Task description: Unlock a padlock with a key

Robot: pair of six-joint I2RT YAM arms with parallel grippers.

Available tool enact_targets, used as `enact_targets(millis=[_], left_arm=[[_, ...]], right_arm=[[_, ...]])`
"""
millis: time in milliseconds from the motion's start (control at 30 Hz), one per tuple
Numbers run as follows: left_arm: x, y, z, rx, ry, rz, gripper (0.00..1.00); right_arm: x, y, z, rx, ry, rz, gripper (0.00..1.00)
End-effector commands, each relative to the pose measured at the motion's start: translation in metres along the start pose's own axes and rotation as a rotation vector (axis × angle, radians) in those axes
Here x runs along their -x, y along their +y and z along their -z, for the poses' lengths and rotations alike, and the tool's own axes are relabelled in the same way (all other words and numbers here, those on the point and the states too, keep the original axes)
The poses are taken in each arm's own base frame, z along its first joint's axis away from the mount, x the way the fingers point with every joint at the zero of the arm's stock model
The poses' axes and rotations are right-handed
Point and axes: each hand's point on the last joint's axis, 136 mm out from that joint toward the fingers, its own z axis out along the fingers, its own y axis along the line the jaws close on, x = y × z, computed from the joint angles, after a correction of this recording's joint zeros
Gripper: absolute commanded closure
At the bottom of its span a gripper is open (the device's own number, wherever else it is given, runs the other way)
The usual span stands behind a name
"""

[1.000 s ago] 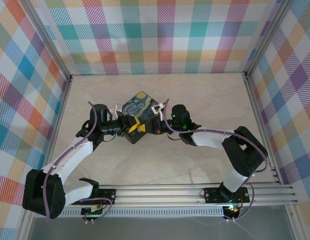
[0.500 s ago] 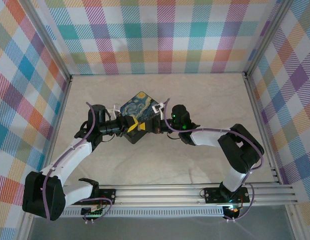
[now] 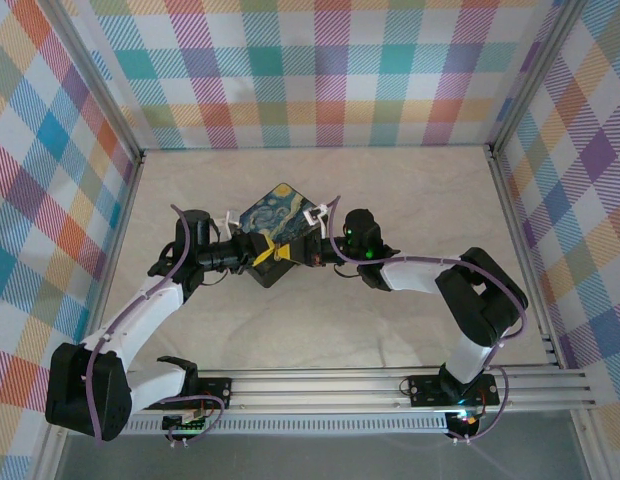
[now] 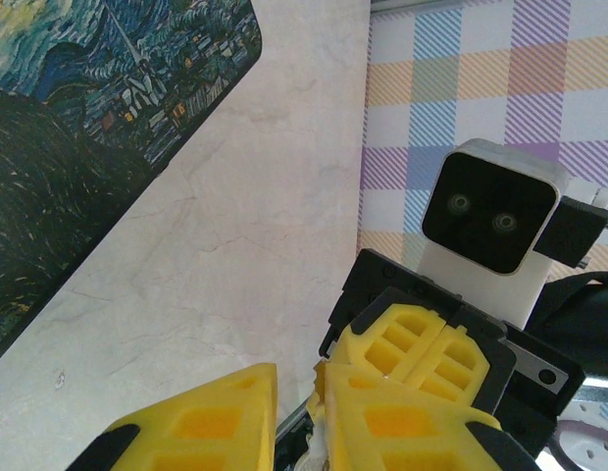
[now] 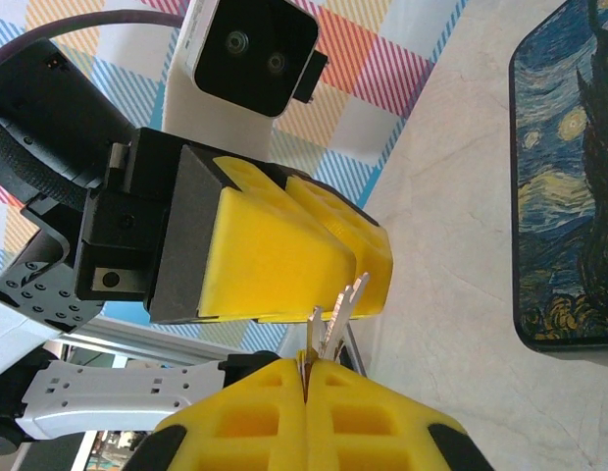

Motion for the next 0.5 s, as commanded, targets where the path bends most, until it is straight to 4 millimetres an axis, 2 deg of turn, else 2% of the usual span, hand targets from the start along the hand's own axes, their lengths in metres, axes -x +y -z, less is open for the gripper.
enact_targets(millis=[0, 467], left_arm=[[0.0028, -0.0010, 0.0023, -0.018, -0.005, -0.012, 0.80], [-0.0013, -0.0029, 0.0028, -0.045, 0.007, 0.015, 0.81]], right_arm=[[0.0031, 0.0061, -0.0015, 0.040, 0.005, 0.014, 1.00], [0.0073, 0.0089, -0.0042, 0.074, -0.015, 0.001, 1.00]])
